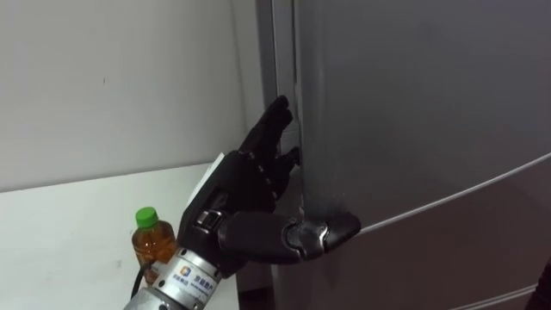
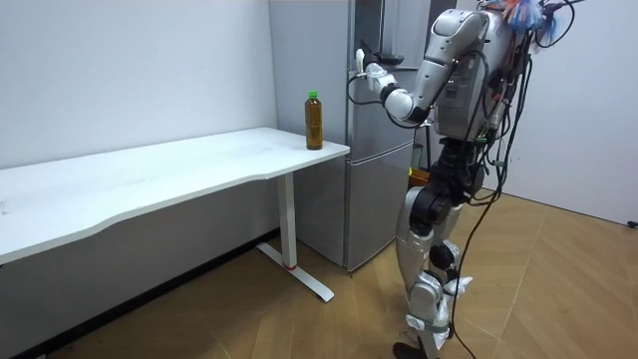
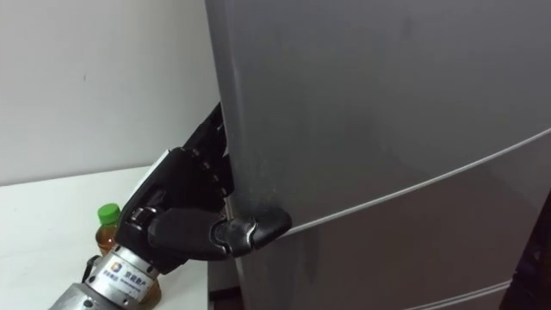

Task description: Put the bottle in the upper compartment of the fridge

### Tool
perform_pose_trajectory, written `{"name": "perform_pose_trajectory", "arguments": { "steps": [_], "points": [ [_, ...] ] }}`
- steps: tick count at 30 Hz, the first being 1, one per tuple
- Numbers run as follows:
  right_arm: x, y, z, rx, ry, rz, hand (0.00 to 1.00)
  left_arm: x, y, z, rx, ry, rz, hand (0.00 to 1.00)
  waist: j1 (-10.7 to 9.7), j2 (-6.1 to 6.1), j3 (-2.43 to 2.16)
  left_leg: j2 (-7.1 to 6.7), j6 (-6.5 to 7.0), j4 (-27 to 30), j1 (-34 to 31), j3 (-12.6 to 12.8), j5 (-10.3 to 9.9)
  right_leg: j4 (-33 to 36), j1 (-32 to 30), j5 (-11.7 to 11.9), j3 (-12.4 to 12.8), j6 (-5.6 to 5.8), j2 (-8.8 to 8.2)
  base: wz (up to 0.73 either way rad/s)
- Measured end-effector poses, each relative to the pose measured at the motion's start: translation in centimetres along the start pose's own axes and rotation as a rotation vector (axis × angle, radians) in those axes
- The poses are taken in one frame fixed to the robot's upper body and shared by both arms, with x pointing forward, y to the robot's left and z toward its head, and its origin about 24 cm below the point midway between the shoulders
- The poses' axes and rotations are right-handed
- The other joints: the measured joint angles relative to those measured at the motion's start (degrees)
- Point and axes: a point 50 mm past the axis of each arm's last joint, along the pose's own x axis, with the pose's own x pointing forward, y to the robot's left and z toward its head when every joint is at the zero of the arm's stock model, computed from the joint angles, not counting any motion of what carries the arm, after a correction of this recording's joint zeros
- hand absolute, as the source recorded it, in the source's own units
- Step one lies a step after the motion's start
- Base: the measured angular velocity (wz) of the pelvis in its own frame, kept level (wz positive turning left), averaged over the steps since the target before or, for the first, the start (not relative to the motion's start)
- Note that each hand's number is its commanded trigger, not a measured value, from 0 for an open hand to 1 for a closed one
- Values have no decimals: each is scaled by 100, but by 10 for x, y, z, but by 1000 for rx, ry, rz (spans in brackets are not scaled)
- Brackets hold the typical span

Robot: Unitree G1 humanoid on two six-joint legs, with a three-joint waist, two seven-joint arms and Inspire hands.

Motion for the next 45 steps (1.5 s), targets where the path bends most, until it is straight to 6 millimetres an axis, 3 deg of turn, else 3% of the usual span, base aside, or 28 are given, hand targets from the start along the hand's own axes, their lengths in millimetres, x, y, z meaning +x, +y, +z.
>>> {"name": "perform_pose_trajectory", "arguments": {
  "steps": [8, 22, 35, 45],
  "points": [
    [-1, -6, -1, 18, 1, -14, 0, 0, 0, 0, -11, 0, 6, 0, -9, 32, -15, 24, 41, -71, 80, 332, -7, 2, 3, 74, 150, 37, 6, -8],
    [-3, -15, -2, 28, 0, -53, 0, 0, 1, -1, -13, 4, 10, 0, -11, 36, -12, 20, 79, -132, 151, 481, -30, 2, 3, 100, 257, 62, 11, -4],
    [-4, -21, -1, 32, -14, -72, 0, -3, 6, -7, -93, -2, 29, 0, -95, 119, -24, 24, 115, -152, 154, 835, -53, 4, -74, 187, 404, 111, 1, -5],
    [-5, -23, 0, 29, -19, -79, 0, -3, 4, -9, -98, 7, 24, 0, -104, 126, -23, 10, 144, -136, 156, 887, -40, 2, -76, 245, 407, 118, -19, -2]
  ]
}}
